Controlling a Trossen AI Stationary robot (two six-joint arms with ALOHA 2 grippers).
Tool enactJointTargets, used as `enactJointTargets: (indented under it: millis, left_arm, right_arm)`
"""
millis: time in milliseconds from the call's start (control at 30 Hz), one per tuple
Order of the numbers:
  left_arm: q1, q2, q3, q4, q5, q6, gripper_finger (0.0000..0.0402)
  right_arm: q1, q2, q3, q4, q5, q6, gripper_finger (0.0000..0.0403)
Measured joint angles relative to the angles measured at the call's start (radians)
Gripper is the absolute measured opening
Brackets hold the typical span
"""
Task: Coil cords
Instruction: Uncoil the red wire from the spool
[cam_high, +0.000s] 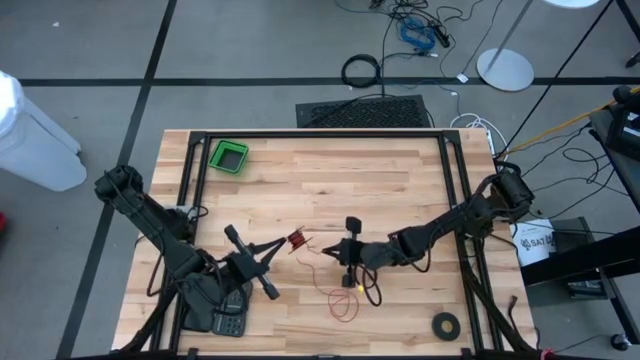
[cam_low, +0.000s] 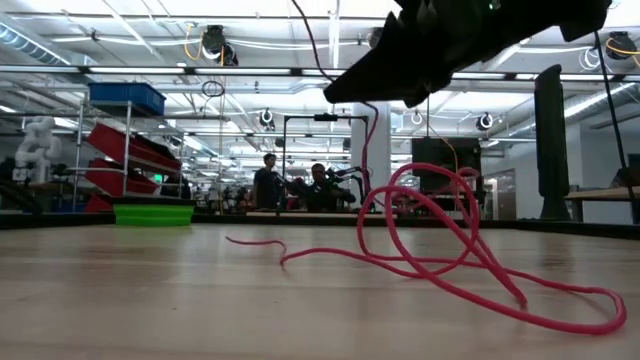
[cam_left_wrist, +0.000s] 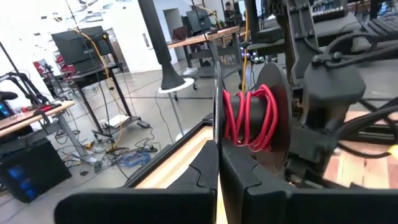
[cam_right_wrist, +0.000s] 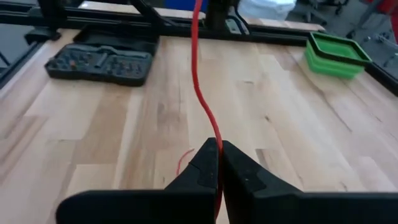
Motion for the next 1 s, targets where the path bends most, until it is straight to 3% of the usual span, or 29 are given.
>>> enactJointTargets:
  millis: [167,400,600,767,867,1000]
  left_arm:
    - [0.001,0.0,0.0,-0.002,0.0,-0.001,0.0004]
    - [0.017,0.0,0.0,-0.004,0.0,-0.002,0.0004]
    - [0.021,0.0,0.0,-0.005,0.009,-0.011,0.0004]
    - [0.02,0.0,0.0,-0.007,0.011,-0.029,0.0004]
    - [0.02,0.0,0.0,-0.012,0.011,-0.029,0.0004]
    - [0.02,0.0,0.0,-0.014,0.011,-0.029,0.0004]
  right_arm:
    - [0.004,-0.003,-0.003,0.054,0.022,-0.007,0.0026]
    - [0.06,-0.05,0.051,0.116,0.012,-0.14,0.0096]
    - [0.077,-0.035,0.109,0.125,0.019,-0.162,0.0144]
    - [0.074,0.005,0.12,0.104,-0.008,-0.109,0.0164]
    - [0.069,0.018,0.119,0.016,-0.097,-0.063,0.0168]
    - [0.07,0.018,0.119,-0.071,-0.035,-0.043,0.0169]
